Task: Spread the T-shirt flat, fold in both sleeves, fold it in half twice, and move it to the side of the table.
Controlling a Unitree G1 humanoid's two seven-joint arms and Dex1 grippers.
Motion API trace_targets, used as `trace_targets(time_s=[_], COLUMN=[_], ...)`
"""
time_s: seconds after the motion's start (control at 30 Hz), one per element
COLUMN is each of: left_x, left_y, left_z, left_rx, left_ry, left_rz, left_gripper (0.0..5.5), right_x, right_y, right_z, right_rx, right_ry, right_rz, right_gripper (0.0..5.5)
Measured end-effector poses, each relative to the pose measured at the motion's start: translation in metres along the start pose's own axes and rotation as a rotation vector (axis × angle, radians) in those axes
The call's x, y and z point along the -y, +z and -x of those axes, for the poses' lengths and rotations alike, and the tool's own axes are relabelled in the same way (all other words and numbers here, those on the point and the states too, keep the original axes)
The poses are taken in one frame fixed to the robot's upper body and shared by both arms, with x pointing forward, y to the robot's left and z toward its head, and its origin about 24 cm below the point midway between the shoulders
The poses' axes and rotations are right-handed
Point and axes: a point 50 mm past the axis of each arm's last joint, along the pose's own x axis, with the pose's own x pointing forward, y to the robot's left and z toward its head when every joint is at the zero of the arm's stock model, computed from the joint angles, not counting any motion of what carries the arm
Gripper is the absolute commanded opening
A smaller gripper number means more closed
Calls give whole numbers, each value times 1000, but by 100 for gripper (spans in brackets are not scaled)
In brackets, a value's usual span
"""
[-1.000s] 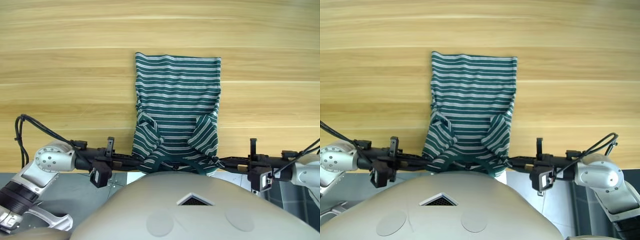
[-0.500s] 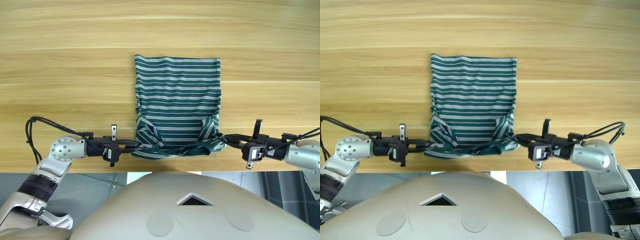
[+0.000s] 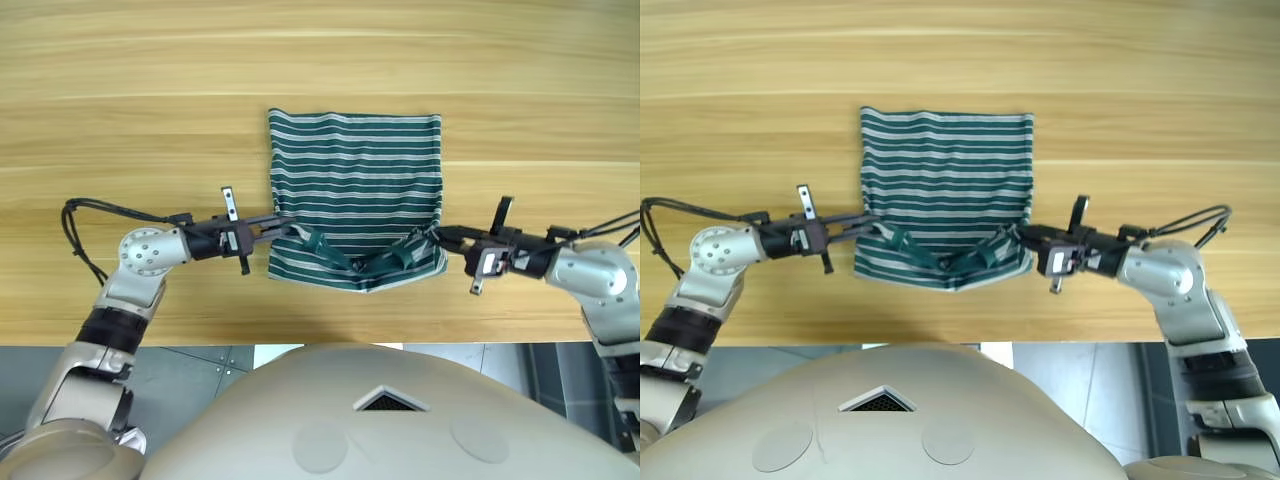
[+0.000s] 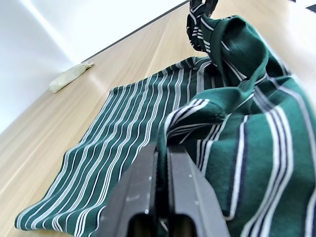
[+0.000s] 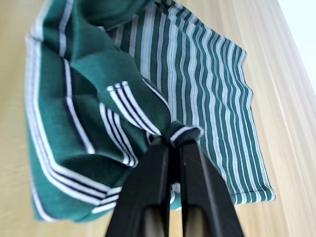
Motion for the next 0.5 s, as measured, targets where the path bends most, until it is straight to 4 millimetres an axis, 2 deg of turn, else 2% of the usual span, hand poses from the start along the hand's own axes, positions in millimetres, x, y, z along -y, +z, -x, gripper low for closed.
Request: trace_targets(time_s=[0.13, 0.3, 0.5], left_x=[-13, -31, -44], left_y=[-13, -14, -10], left_z=[-10, -16, -12], left_rx=[-33, -15, 32], left_ry=[72, 138, 200], left_rz=[21, 18, 29], left_gripper=[4, 4, 4], right_x=[20, 45, 52], right_y=[-12, -18, -21], right_z=[-9, -21, -27], right_rx=[-53, -66, -57], right_ry=[-87, -193, -231], right_rz=[-1, -11, -33], right_gripper=[5, 5, 5])
